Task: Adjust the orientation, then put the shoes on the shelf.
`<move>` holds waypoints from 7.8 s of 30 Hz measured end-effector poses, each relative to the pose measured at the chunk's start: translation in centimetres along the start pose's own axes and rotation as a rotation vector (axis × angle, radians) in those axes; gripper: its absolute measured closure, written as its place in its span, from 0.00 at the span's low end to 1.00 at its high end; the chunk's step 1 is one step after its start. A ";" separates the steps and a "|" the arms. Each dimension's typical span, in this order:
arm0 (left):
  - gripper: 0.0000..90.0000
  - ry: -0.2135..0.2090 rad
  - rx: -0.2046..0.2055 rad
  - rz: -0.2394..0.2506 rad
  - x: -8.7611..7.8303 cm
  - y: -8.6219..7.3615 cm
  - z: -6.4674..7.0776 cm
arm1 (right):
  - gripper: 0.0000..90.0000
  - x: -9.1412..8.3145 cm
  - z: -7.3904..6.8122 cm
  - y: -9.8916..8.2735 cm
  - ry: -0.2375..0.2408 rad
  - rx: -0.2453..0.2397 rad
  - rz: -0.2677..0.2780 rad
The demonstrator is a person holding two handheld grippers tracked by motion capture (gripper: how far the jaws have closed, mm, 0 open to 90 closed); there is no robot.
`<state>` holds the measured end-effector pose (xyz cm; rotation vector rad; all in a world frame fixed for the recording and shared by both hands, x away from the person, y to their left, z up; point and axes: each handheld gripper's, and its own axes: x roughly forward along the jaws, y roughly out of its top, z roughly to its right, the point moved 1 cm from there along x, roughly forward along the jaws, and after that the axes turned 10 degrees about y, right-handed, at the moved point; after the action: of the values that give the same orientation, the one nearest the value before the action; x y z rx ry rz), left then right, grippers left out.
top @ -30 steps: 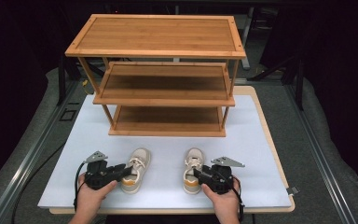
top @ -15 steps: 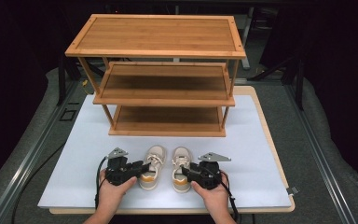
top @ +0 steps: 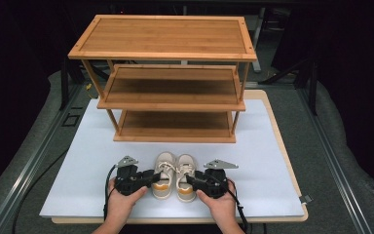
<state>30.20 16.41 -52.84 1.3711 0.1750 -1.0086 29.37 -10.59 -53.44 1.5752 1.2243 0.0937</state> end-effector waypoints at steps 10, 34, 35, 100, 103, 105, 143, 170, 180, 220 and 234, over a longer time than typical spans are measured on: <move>0.66 0.021 -0.001 0.010 0.4 0.3 -0.1 | 0.65 1.0 -0.5 0.2 -0.115 0.020 0.061; 0.69 -0.015 -0.029 0.014 -0.3 0.1 -0.1 | 0.65 1.1 -2.1 -1.5 -0.236 0.053 0.169; 0.69 -0.017 -0.029 0.014 -0.3 0.1 -0.2 | 0.66 1.2 -2.1 -1.5 -0.240 0.053 0.173; 0.54 0.048 -0.102 0.123 2.3 -0.1 0.2 | 0.54 2.2 -0.8 -0.1 -0.144 0.151 0.204; 0.54 0.055 -0.110 0.136 2.3 -0.3 0.3 | 0.54 2.2 -0.9 -0.4 -0.148 0.171 0.223; 0.54 0.048 -0.130 0.148 2.3 -0.4 0.3 | 0.54 2.1 -0.8 -0.4 -0.138 0.179 0.225; 0.54 0.123 -0.219 0.209 2.4 -1.2 1.3 | 0.54 2.4 -0.9 -1.2 -0.176 0.264 0.300; 0.50 0.069 -0.309 0.199 2.8 -1.5 0.6 | 0.57 2.5 -0.7 -1.3 -0.158 0.295 0.317; 0.51 0.079 -0.317 0.199 2.6 -1.4 0.5 | 0.58 2.6 -0.9 -1.1 -0.163 0.308 0.305; 0.51 0.069 -0.287 0.236 -0.8 2.8 1.6 | 0.58 0.2 -3.0 3.2 -0.147 0.263 0.341; 0.51 0.069 -0.274 0.256 -2.3 4.4 2.2 | 0.58 -0.9 -3.7 4.7 -0.133 0.258 0.370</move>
<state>30.89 15.04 -47.62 1.1450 0.1767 -0.6962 29.68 -8.16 -47.88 1.9888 0.8557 0.0682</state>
